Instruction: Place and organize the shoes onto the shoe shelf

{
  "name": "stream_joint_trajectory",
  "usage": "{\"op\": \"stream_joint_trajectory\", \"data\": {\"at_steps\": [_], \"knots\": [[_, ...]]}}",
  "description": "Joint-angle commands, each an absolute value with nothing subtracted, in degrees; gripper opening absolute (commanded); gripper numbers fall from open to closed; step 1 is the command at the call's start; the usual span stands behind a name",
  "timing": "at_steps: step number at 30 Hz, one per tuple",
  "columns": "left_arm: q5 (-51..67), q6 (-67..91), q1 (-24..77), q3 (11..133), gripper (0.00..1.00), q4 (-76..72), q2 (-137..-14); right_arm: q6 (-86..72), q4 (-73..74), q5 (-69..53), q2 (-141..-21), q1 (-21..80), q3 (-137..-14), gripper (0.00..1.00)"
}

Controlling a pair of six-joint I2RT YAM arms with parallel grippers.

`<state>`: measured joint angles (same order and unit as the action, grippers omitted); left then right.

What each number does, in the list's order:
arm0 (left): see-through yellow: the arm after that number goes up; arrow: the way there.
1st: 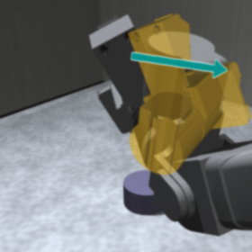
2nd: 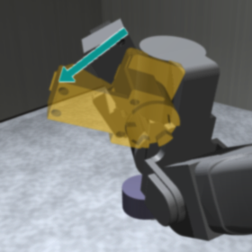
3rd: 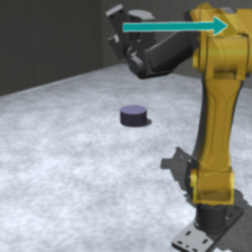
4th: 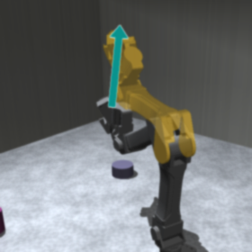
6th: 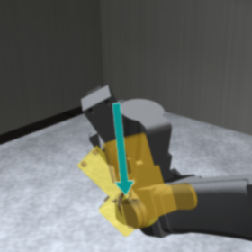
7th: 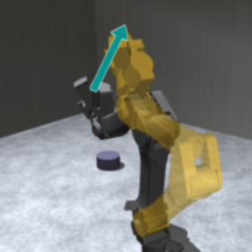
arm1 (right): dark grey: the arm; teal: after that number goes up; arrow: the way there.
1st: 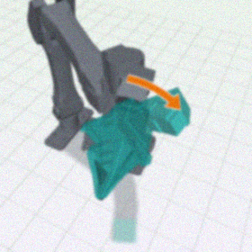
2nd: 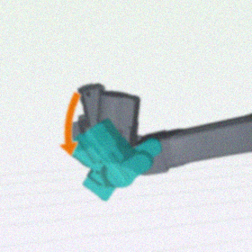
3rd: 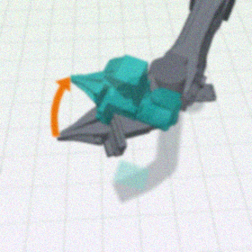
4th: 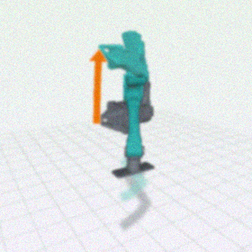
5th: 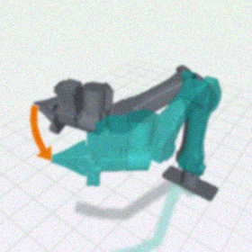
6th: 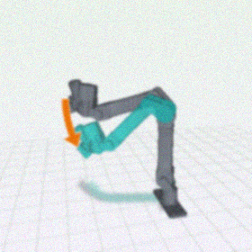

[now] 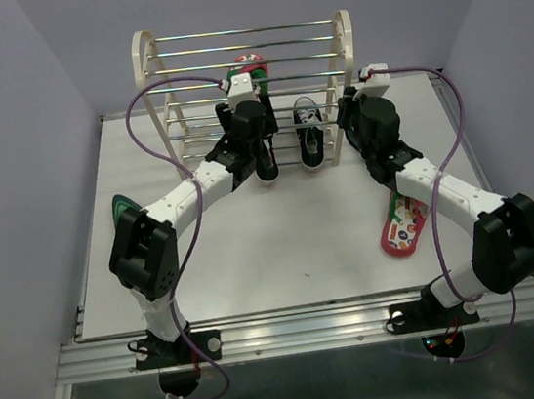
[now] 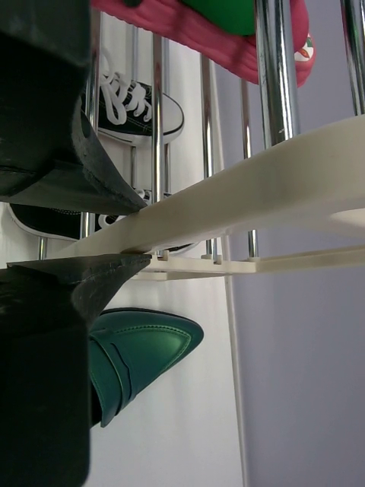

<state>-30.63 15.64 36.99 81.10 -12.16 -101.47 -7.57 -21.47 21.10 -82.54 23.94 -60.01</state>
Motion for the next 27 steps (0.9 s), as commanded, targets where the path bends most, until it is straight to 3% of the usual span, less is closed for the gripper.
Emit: {"op": "stream_joint_trajectory", "data": {"at_steps": [1, 3, 8, 11, 14, 19, 20, 21, 27], "knots": [[-31.82, 16.09, 36.56, 85.61, 0.64, -17.49, -100.28, -8.96, -22.59, 19.34, -80.6, 24.26, -59.24, 0.32], [-30.94, 15.3, 36.56, 85.95, 0.78, -17.49, -100.11, -9.14, -22.67, 19.34, -80.6, 24.26, -59.15, 0.33], [-31.38, 14.94, 36.56, 86.31, 0.99, -16.0, -98.79, -9.67, -21.19, 19.34, -80.51, 24.26, -60.03, 0.43], [-30.85, 15.03, 36.56, 84.91, 0.99, -15.64, -96.34, -10.46, -20.22, 19.16, -80.07, 24.26, -60.47, 0.53], [-30.59, 15.38, 36.56, 84.38, 0.99, -14.15, -94.93, -10.81, -18.02, 18.98, -79.72, 24.26, -61.43, 0.54], [-27.6, 16.43, 36.56, 80.69, 0.99, -12.39, -88.78, -11.6, -14.25, 18.02, -78.05, 24.26, -62.31, 0.7], [-26.99, 16.96, 36.56, 79.73, 0.99, -12.04, -87.55, -11.78, -13.46, 17.58, -77.7, 24.26, -62.58, 0.78], [-25.16, 17.48, 36.65, 77.72, 0.99, -11.78, -84.67, -12.73, -11.71, 17.49, -77.26, 24.26, -63.1, 1.0], [-21.27, 16.26, 36.65, 68.84, 0.99, -6.96, -72.98, -18.61, 3.63, 20.37, -70.77, 24.26, -62.84, 1.0]]}}
